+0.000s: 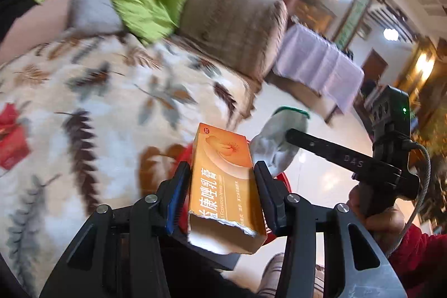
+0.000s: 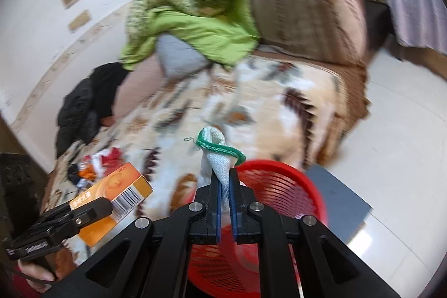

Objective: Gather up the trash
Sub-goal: 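Carry sock and orange box to the red basket and open both tools, then grasp the purple foil candy with the left tool while the right grasps the red cigarette pack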

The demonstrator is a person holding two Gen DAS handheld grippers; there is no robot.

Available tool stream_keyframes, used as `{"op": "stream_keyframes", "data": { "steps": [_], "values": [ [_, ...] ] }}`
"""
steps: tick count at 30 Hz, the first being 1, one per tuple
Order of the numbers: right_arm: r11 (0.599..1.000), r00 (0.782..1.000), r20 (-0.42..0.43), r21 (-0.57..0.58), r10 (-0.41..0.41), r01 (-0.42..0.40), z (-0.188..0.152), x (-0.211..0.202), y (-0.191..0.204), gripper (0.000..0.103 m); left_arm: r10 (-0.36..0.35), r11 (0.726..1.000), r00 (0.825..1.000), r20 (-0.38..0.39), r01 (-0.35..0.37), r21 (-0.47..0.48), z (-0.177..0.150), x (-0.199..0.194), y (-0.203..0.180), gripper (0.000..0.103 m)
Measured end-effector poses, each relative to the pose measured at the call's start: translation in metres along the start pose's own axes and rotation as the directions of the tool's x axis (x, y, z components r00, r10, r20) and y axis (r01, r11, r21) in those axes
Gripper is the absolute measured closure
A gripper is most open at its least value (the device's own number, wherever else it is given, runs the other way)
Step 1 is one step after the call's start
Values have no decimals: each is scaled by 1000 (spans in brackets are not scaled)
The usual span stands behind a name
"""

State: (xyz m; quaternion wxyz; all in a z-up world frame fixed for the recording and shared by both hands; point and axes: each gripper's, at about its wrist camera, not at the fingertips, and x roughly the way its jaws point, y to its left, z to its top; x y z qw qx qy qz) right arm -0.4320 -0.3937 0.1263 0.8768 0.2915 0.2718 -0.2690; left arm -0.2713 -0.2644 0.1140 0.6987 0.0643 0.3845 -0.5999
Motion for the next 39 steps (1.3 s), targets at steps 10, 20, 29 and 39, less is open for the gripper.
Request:
{"op": "stream_keyframes", "data": {
  "steps": [10,20,29,39],
  "values": [
    [1000,999,50,-29,5,-4,9,-9,4,50,68,996,997,22,-67,-60,4,-10,3,36],
    [943,960,-80,-182,268,-278,-8,22,108,50,299,942,953,52,-286,-178,-24,-95,78,31],
    [892,896,-303,-214,326,-397,-23,108,198,50,486,790,872,59,-410,-457,-64,-156,202,31],
    [888,868,-386,-207,311,-410,-13,171,234,50,546,715,836,-58,-501,-488,-60,-106,285,45]
  ]
}}
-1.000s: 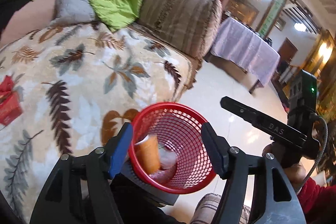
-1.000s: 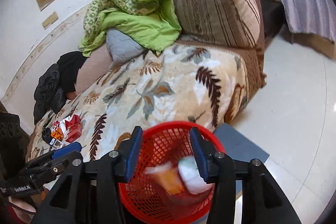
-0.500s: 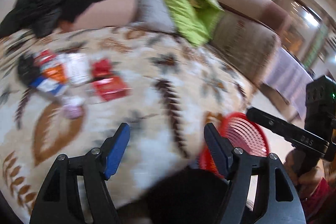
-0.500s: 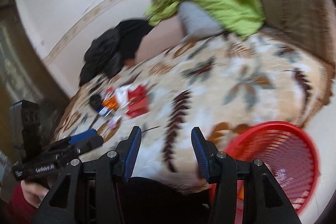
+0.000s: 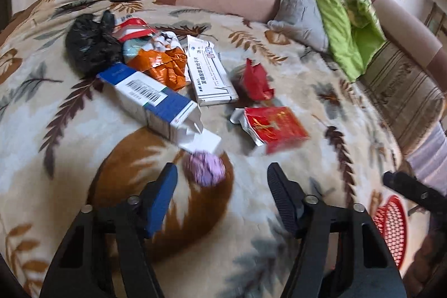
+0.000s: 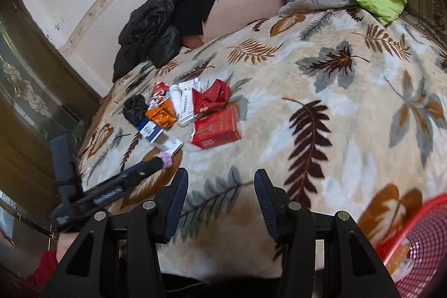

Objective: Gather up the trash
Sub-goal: 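Grasp the purple foil candy with the left tool while the right grasps the red cigarette pack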

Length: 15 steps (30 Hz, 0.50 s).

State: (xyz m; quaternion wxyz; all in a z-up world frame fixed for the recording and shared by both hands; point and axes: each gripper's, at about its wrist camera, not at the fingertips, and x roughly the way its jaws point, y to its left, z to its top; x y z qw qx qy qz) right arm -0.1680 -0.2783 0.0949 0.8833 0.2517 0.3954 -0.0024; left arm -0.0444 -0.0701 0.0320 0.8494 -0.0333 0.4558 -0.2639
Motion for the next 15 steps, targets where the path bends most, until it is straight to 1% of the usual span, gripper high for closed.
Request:
{"op": "stream_keyframes", "data": {
  "steps": [2,3,4,5,6,7,8,11,12,13,15],
  "values": [
    [1000,1000,-17,1,-1,1,14,15,0,50,27,1000,999,-29,-27,6,3,17,0,68],
    [1000,1000,-20,6,6,-6,23,23,-1,50,36,999,999,-37,-36,4,3,21,1,69],
    [1000,1000,-25,4,18,-18,31,32,0,50,43,999,999,-31,-43,8,3,23,4,76],
    [1000,999,-43,-3,27,-27,42,47,1,50,49,999,998,-26,-49,12,4,23,5,79],
    [1000,998,-58,-3,26,-26,52,62,2,50,35,999,999,-26,-35,5,4,21,8,79],
    [1000,997,-65,-1,27,-27,59,72,1,53,27,1000,999,-24,-27,-6,3,18,11,79],
    [1000,997,-76,4,27,-26,67,86,0,60,26,1000,999,-21,-26,-10,1,15,13,79],
    [999,993,-116,32,24,-20,88,128,-8,70,17,1000,1000,-20,-17,-12,-6,0,20,79],
    [998,991,-134,55,30,-23,93,143,-14,70,18,1000,1000,-18,-18,-10,-9,-7,23,79],
    [997,988,-149,66,37,-28,93,150,-17,71,18,1000,1000,-10,-18,-6,-11,-16,26,79],
    [994,978,-194,94,80,-63,89,161,-21,74,28,1000,1000,11,-28,-1,-14,-30,33,79]
  ]
}}
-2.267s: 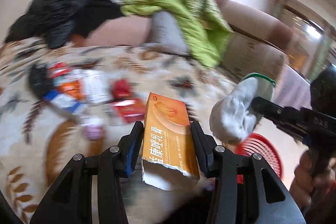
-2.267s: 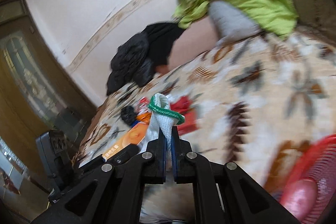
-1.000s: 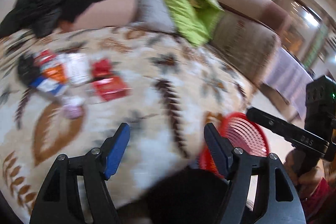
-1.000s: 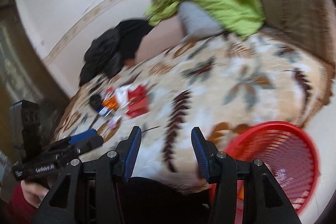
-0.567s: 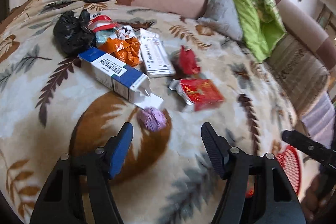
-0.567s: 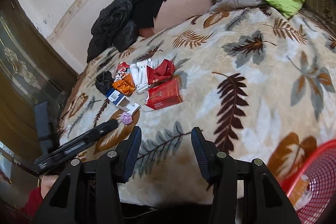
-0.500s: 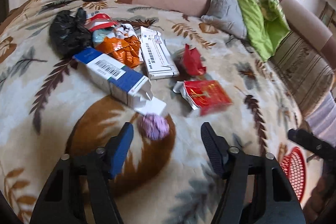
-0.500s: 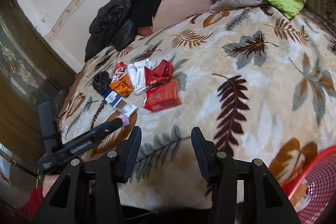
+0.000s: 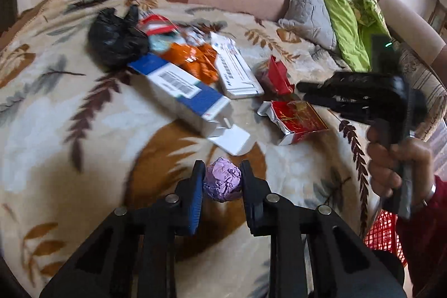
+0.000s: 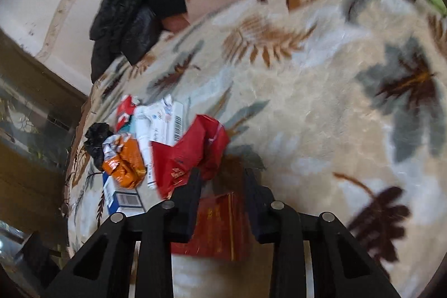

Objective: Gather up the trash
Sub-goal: 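Grasp the purple foil candy with the left tool while the right grasps the red cigarette pack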

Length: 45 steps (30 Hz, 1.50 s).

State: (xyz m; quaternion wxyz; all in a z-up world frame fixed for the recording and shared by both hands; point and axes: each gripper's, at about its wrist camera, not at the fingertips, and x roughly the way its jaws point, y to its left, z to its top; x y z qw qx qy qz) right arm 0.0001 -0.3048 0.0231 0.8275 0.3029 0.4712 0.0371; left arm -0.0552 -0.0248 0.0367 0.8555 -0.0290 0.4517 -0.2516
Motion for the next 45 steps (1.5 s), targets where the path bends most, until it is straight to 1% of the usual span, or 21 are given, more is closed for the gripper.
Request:
{"op": "stream_keyframes", "data": {
  "steps": [2,4,6,8,10,12,13,14,16,19,20,22,23,24,26,27,30,34,37,42,45],
  "values": [
    [1000,999,-28,-10,22,-22,-12,-1,3,75,9,1000,1000,20,-9,-29,-1,-8,10,79],
    [997,995,-73,-39,70,-73,-33,-8,13,75,8,997,999,33,-6,-75,1,-10,20,79],
    [991,990,-117,-96,77,-89,-60,-15,28,75,21,995,999,45,-16,-101,2,-10,26,79],
    [978,976,-183,-144,122,-149,-86,-22,45,74,24,992,998,61,-16,-122,3,-12,31,79],
    [964,975,-196,-219,106,-149,-99,-29,63,73,34,990,996,78,-23,-137,5,-14,34,79],
    [942,991,-128,-328,29,-70,-101,-36,78,53,38,989,995,89,-25,-146,5,-16,36,79],
    [927,996,-92,-374,-5,-30,-99,-37,85,34,42,989,995,92,-28,-147,5,-17,36,79],
    [916,997,-68,-402,-28,-1,-97,-35,90,25,46,988,994,98,-31,-149,5,-18,36,79],
    [908,996,-77,-418,-54,17,-92,-24,94,25,52,988,993,109,-35,-150,5,-20,36,79],
    [911,988,-145,-412,-62,-3,-99,-4,101,25,60,986,991,122,-40,-163,5,-24,40,79],
    [895,984,-152,-446,-97,19,-104,2,108,25,61,985,991,123,-40,-167,6,-24,41,79],
    [870,980,-116,-485,-163,87,-106,4,118,25,59,985,990,125,-37,-170,6,-25,42,79],
    [867,978,-114,-489,-175,98,-107,7,119,26,58,985,990,127,-36,-166,6,-24,42,79],
    [868,974,-127,-485,-187,103,-107,11,119,28,58,986,990,129,-36,-162,5,-25,41,79],
    [865,958,-154,-482,-242,141,-109,19,116,42,57,989,989,133,-37,-146,5,-25,38,79],
    [868,954,-164,-475,-250,146,-111,19,113,43,56,989,989,135,-37,-141,4,-25,36,79],
    [887,961,-150,-437,-234,148,-109,11,109,44,50,991,988,146,-32,-126,4,-29,32,79],
    [914,975,-55,-361,-216,183,-108,-13,101,46,40,994,986,161,-22,-110,3,-34,25,79],
    [924,976,76,-313,-205,219,-111,-39,101,46,33,996,985,170,-20,-82,1,-37,16,79],
    [930,955,224,-267,-195,253,-123,-75,102,46,16,1000,985,171,-12,-25,-3,-40,-3,79],
    [932,948,255,-254,-193,259,-127,-83,102,46,6,1000,986,168,-7,5,-7,-41,-13,79]
  ]
}}
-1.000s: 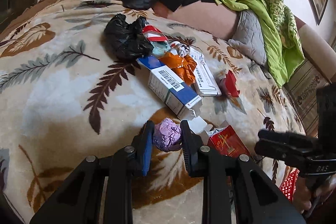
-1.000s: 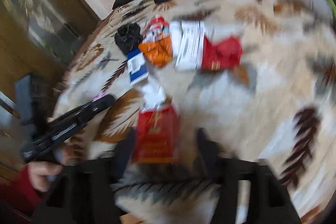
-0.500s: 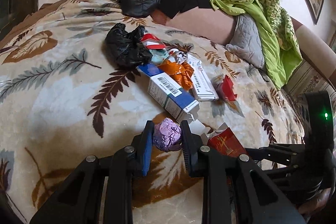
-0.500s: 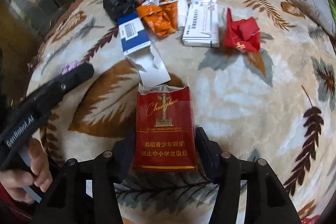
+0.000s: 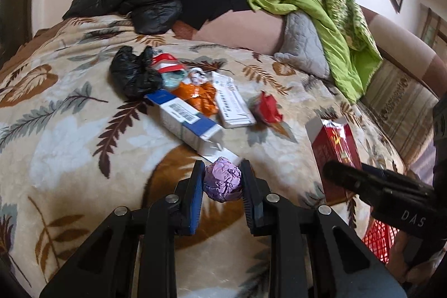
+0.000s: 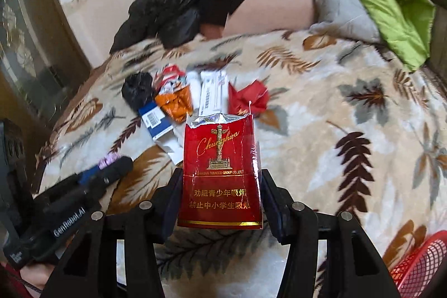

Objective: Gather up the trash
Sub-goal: 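Grasp the purple foil candy with the left tool while the right grasps the red cigarette pack, then carry candy and cigarette pack over the red basket and open both tools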

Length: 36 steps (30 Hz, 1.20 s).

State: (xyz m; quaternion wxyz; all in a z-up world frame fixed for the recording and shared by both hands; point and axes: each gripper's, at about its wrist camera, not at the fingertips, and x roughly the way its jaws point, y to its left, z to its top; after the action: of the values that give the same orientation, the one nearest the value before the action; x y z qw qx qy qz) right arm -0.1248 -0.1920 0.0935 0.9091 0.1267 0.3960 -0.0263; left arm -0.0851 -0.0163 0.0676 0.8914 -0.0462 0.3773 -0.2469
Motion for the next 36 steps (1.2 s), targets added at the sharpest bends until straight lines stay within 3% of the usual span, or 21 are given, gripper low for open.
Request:
{"op": "stream_keyframes", "data": {
  "steps": [8,14,20,26,31,36],
  "values": [
    [999,1000,22,37,21,-22,-4,1,-4,46,-1,998,1000,-13,1,55,-9,2,-14,79],
    [993,997,17,98,69,-71,-13,-13,-17,46,-68,993,997,-36,71,92,-12,-4,-33,79],
    [979,995,21,179,95,-97,-26,-41,-44,46,-119,986,991,-64,126,107,-13,-8,-52,79],
    [956,995,72,280,69,-86,-39,-92,-87,46,-193,964,977,-88,205,167,-11,-14,-93,79],
    [918,995,99,395,-14,-27,-59,-139,-140,46,-297,914,946,-132,321,246,-9,-21,-151,79],
    [854,987,107,518,-117,45,-93,-189,-195,45,-399,840,889,-227,453,299,-17,-18,-218,79]
  ]
}}
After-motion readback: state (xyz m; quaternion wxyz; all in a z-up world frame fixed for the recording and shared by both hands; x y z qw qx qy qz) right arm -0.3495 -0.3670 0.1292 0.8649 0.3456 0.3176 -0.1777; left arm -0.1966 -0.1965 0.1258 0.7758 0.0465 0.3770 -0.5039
